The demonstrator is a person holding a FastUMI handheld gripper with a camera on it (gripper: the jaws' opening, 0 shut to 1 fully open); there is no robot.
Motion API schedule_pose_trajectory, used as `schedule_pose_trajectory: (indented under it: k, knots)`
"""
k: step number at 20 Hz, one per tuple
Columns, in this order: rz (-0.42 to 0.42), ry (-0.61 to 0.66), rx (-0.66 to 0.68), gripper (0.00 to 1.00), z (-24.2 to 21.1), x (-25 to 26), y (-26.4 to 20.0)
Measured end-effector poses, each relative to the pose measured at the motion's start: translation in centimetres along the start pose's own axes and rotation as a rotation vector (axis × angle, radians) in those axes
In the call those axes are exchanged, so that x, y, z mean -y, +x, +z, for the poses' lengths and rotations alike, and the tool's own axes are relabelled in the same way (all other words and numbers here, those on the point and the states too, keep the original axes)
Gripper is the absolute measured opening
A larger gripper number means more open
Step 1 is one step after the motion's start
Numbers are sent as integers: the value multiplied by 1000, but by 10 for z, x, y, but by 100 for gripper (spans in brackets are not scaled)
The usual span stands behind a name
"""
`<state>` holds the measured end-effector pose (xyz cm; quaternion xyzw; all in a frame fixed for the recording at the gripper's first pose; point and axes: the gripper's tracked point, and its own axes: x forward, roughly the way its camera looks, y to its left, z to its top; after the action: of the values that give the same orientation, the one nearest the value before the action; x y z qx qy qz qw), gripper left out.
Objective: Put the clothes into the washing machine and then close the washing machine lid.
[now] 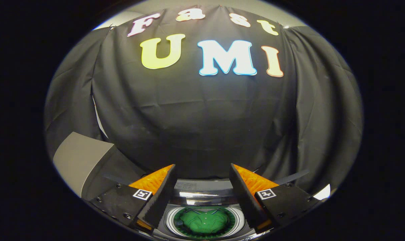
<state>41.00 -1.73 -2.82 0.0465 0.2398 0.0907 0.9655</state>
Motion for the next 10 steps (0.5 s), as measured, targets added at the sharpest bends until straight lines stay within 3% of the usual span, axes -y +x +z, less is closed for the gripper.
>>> schedule_pose_trajectory:
  k: [10]
  knots:
    - [-12,11,118,97,-29,-2,-35]
